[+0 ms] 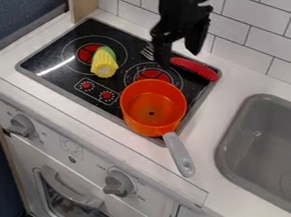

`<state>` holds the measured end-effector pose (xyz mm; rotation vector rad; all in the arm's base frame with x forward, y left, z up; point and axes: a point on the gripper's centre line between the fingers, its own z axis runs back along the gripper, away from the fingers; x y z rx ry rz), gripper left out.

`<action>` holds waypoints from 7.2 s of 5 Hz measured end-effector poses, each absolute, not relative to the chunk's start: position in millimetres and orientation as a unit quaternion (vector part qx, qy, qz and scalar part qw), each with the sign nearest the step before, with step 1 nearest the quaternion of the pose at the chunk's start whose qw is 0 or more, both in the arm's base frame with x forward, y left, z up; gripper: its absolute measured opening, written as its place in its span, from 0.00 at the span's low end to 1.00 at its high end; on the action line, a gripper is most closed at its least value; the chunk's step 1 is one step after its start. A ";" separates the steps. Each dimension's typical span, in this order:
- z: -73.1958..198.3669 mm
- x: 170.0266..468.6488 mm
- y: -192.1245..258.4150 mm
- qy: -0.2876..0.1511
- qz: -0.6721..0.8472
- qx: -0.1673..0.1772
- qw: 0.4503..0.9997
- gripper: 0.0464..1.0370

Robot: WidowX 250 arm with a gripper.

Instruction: Déplacer le fourchette au dessu d' une bruleur

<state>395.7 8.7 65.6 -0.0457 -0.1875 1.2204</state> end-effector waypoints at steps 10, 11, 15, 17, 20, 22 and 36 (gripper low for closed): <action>51.6 412.6 2.9 -0.093 0.620 -0.079 0.775 0.34; 73.8 402.2 10.9 -0.101 0.627 -0.099 0.766 0.34; 95.8 305.3 39.2 -0.050 0.715 -0.098 0.690 0.33; 69.5 307.7 47.7 -0.006 0.719 -0.063 0.692 0.33; 53.0 326.8 59.9 0.024 0.755 -0.048 0.654 0.33; 50.6 348.6 74.4 0.017 0.779 -0.054 0.624 0.33; 31.0 364.3 83.3 -0.082 0.725 0.002 0.684 0.33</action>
